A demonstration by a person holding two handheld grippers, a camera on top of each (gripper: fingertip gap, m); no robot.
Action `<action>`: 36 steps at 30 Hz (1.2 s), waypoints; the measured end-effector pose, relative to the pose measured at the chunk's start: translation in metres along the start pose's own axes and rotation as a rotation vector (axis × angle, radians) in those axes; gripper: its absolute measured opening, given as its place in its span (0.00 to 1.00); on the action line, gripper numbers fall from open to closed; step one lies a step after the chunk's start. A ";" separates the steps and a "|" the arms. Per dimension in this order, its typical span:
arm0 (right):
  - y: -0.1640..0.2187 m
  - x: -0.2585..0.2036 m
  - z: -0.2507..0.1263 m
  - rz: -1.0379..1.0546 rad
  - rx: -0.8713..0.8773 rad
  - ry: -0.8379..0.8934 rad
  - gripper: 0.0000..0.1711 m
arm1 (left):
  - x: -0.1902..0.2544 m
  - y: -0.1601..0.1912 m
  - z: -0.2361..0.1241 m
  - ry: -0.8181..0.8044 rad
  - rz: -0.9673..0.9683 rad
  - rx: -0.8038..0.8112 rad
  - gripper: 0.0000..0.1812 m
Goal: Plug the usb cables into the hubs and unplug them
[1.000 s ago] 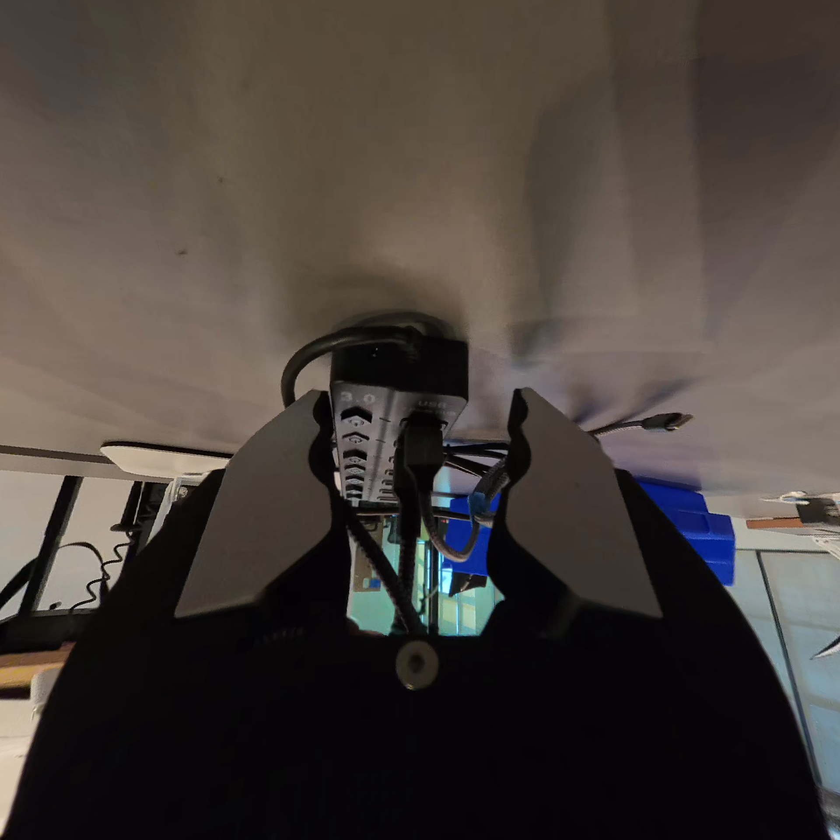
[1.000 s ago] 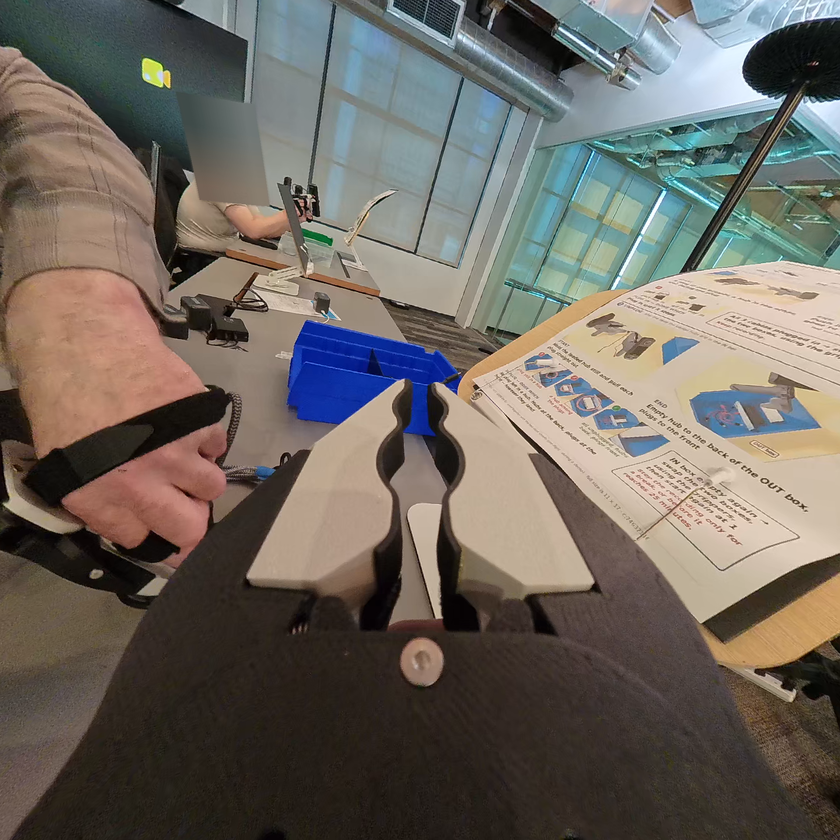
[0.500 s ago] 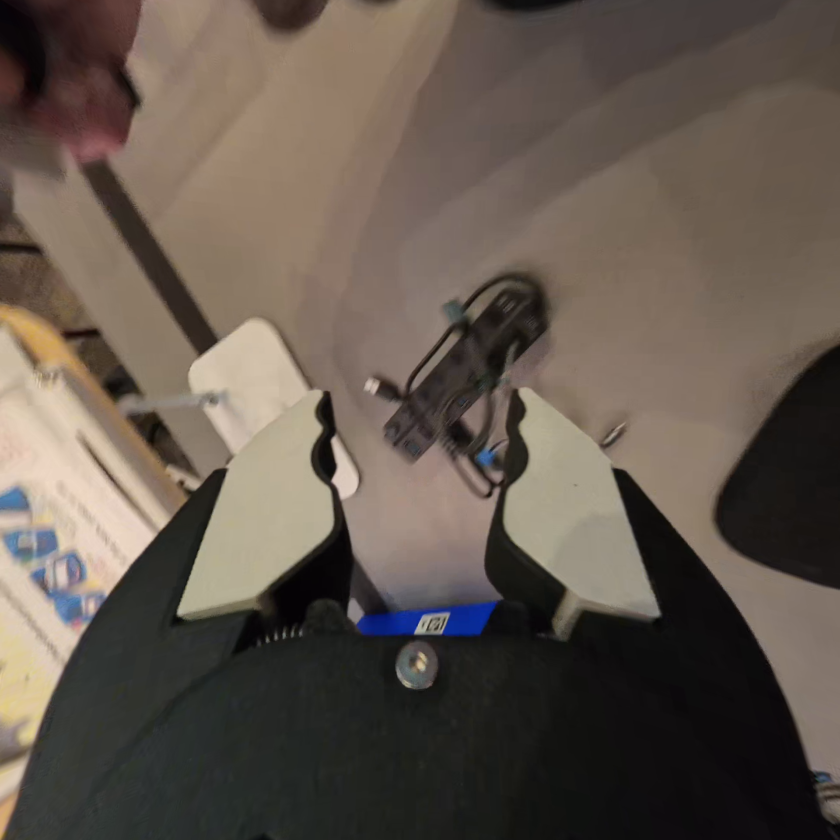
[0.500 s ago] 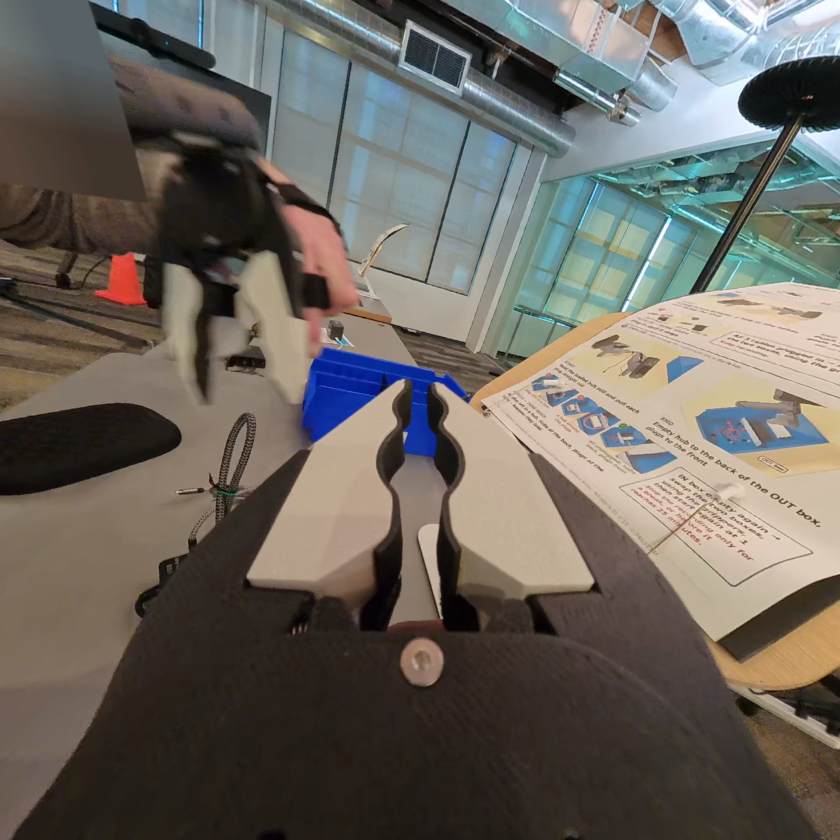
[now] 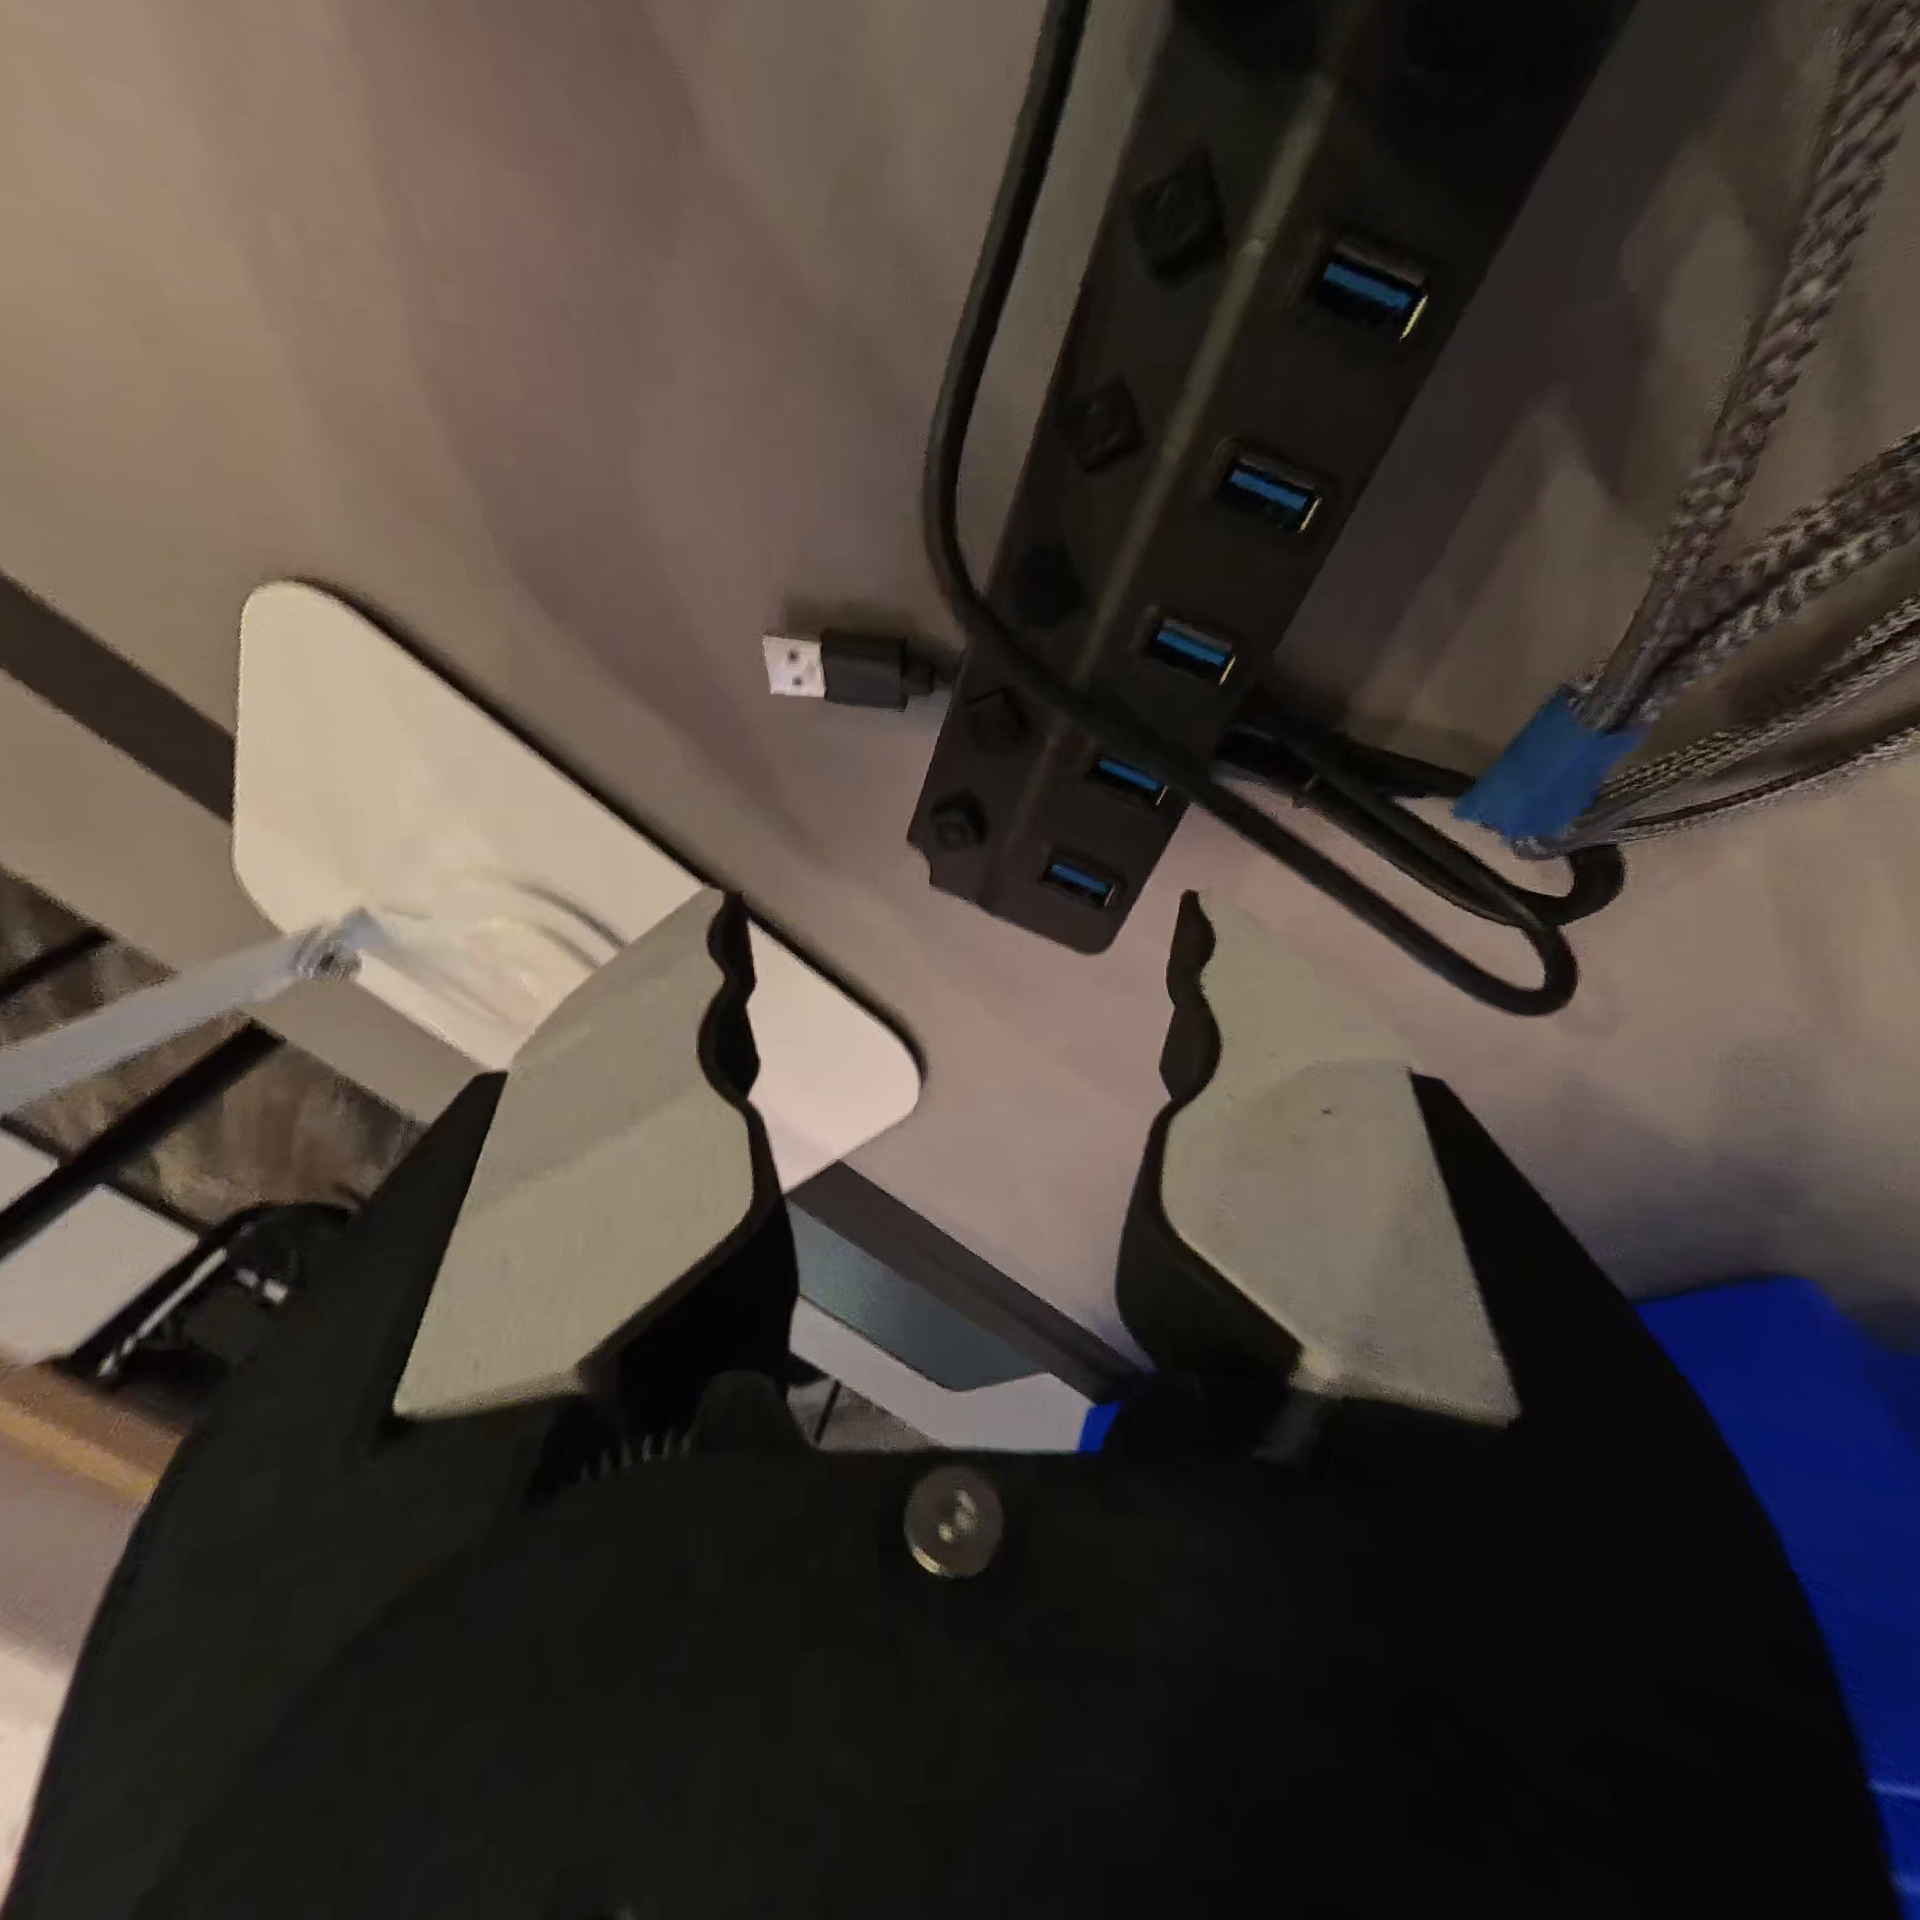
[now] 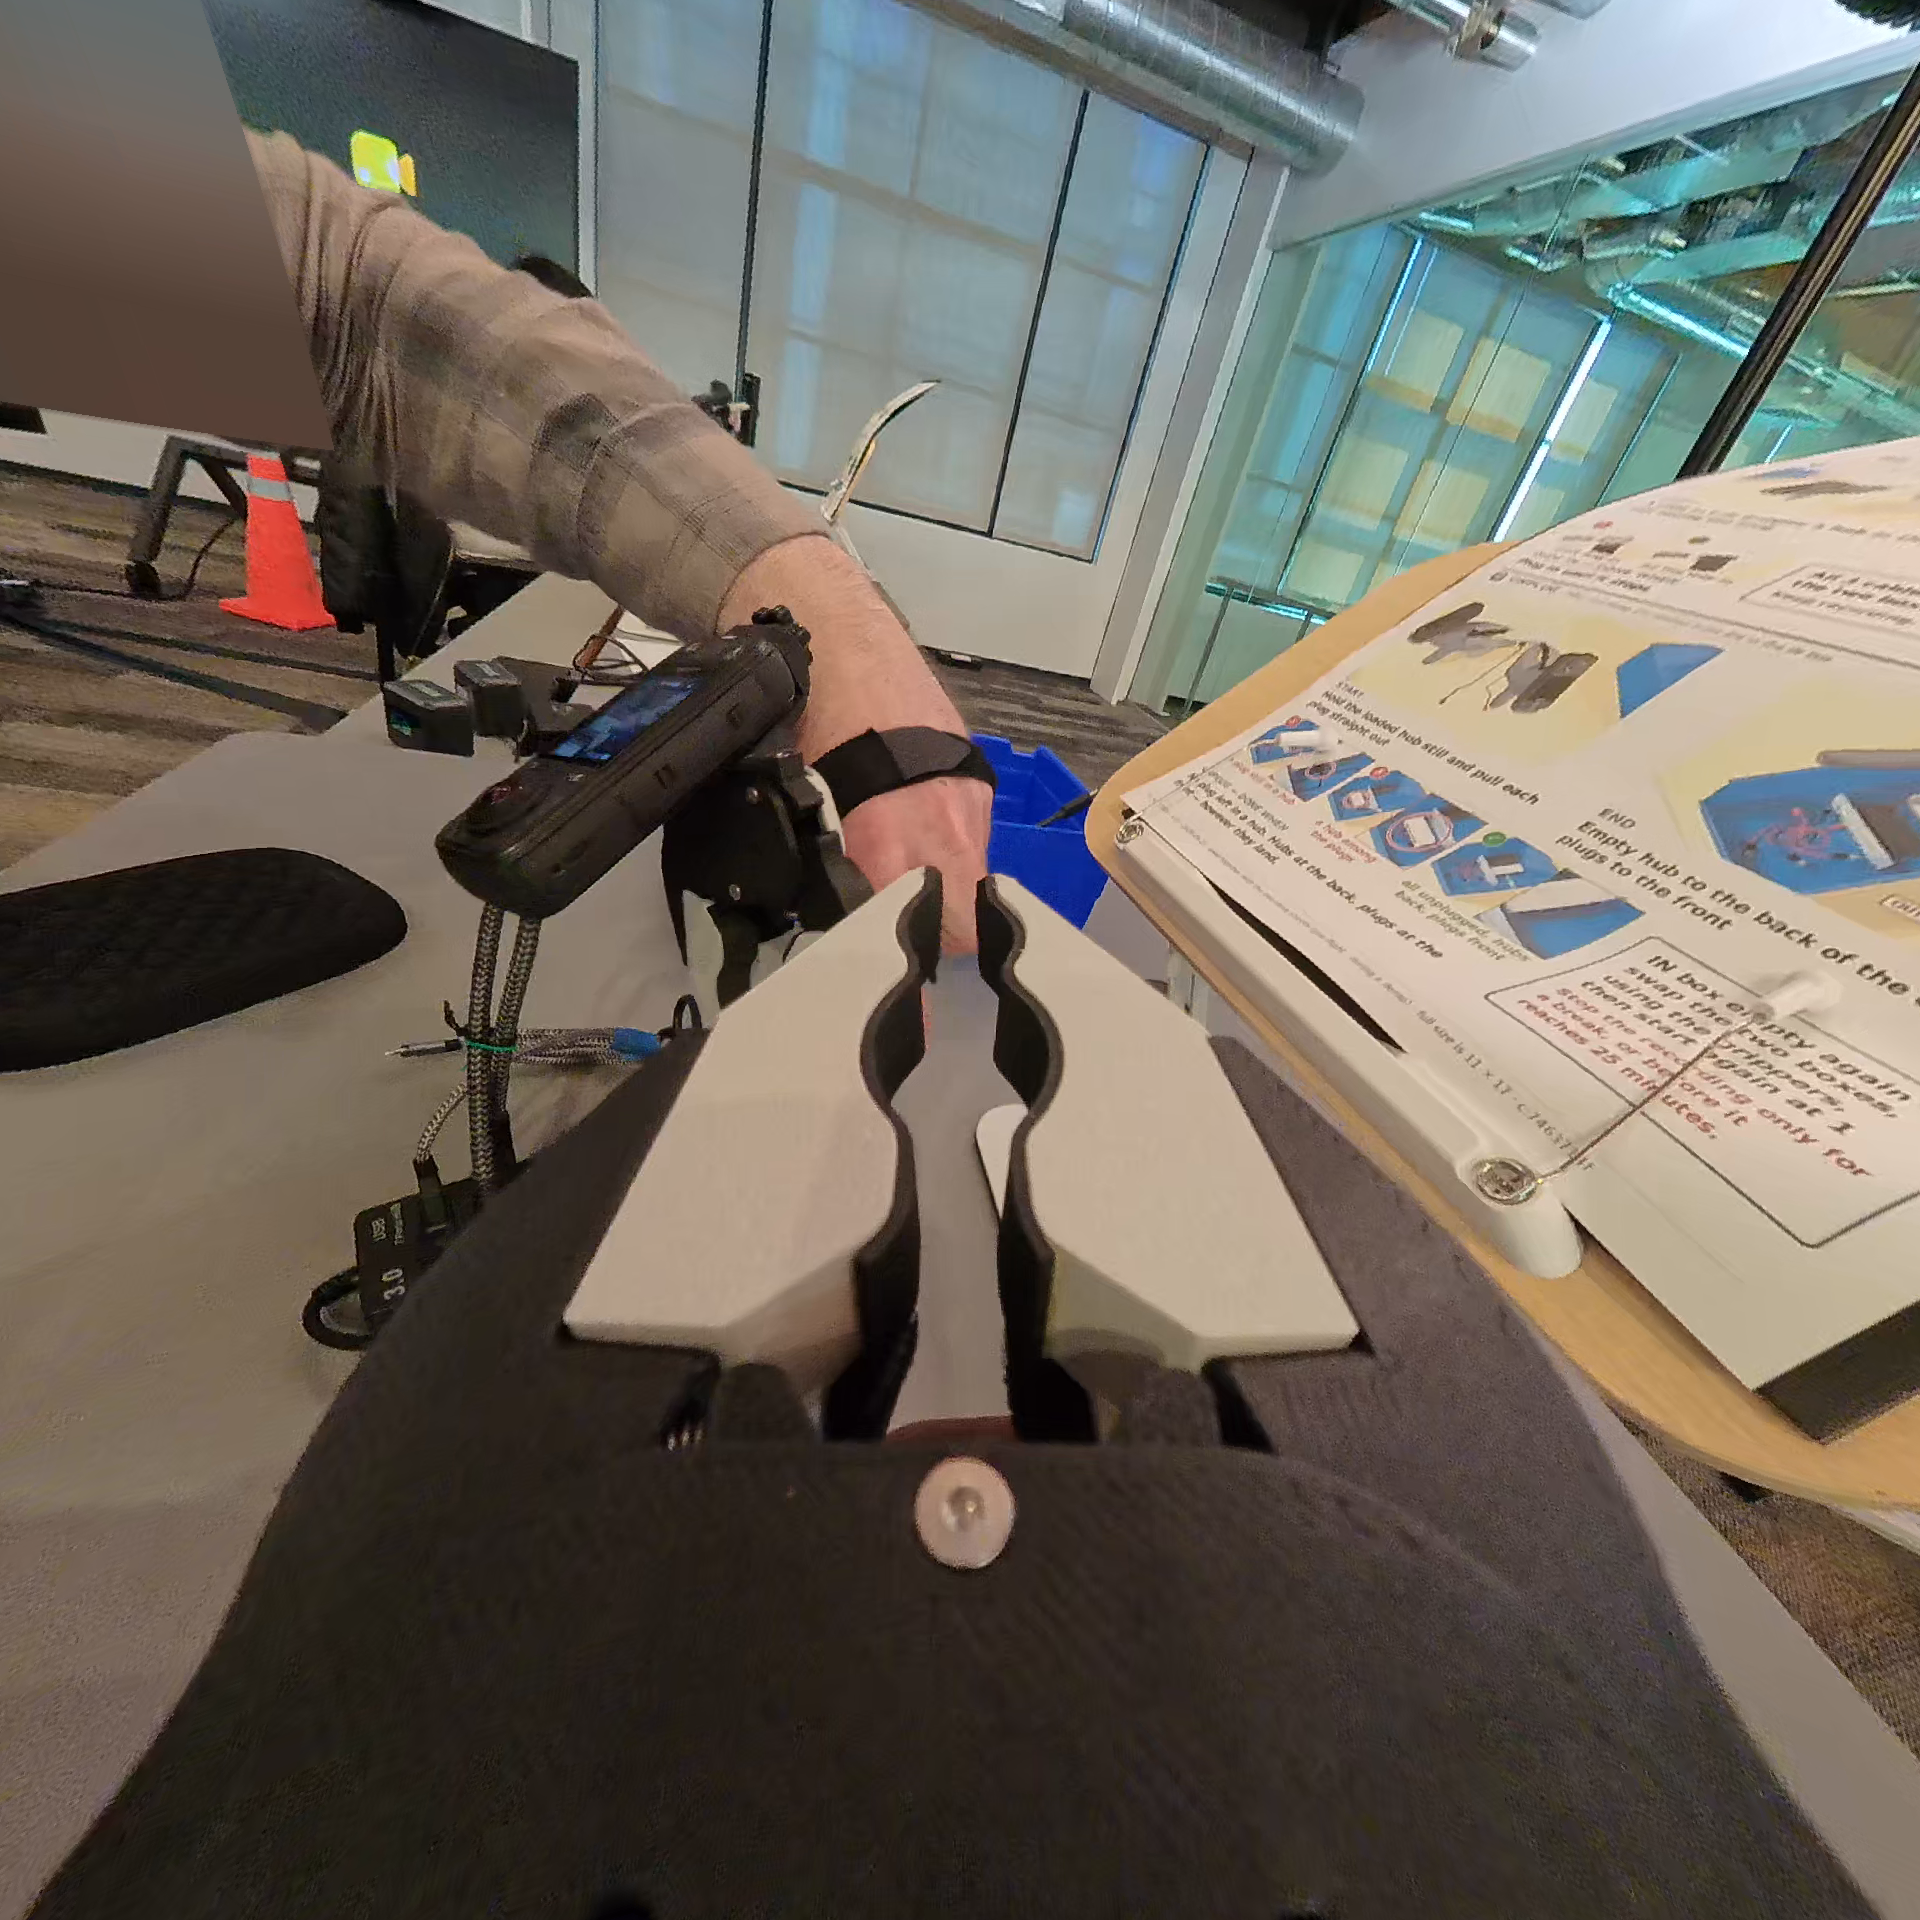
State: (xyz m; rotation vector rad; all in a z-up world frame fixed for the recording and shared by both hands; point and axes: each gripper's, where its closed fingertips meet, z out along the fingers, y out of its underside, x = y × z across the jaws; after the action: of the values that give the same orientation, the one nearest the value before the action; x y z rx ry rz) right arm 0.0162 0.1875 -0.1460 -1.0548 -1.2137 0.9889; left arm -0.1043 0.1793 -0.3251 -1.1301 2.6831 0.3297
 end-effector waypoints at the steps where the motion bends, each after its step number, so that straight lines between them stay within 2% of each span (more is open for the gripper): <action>1: 0.002 0.000 0.001 0.002 -0.006 0.000 0.02 | 0.002 -0.006 0.003 0.019 0.010 0.025 0.42; 7: 0.009 0.001 0.003 0.014 -0.028 -0.004 0.02 | 0.021 -0.019 0.018 0.157 0.040 0.055 0.39; 8: 0.010 0.001 0.003 0.015 -0.029 -0.004 0.02 | 0.021 -0.020 0.021 0.161 0.038 0.062 0.39; 10: 0.010 0.001 0.003 0.014 -0.030 -0.005 0.02 | 0.024 -0.022 0.025 0.187 0.014 0.068 0.33; 14: 0.011 0.000 0.005 0.020 -0.031 -0.013 0.03 | 0.025 -0.025 0.030 0.178 -0.015 0.084 0.32; 24: 0.015 -0.012 0.024 0.043 -0.098 -0.074 0.06 | 0.034 -0.030 0.026 0.123 -0.411 0.221 0.30; 27: 0.030 -0.022 0.036 0.055 -0.248 -0.124 0.10 | 0.043 -0.033 0.023 0.110 -0.506 0.217 0.30; 29: 0.052 -0.034 0.033 0.104 -0.437 -0.190 0.14 | 0.047 -0.033 0.022 0.091 -0.570 0.230 0.30; 33: 0.084 -0.080 -0.002 0.178 -0.727 -0.287 0.17 | 0.049 -0.035 0.021 0.057 -0.667 0.271 0.30; 36: 0.118 -0.117 -0.024 0.220 -0.852 -0.248 0.19 | 0.049 -0.035 0.021 0.043 -0.709 0.287 0.30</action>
State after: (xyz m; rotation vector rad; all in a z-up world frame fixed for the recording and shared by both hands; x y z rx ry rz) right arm 0.0250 0.0989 -0.2887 -1.7913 -1.8240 0.7775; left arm -0.1101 0.1284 -0.3626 -1.8688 2.0725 -0.1936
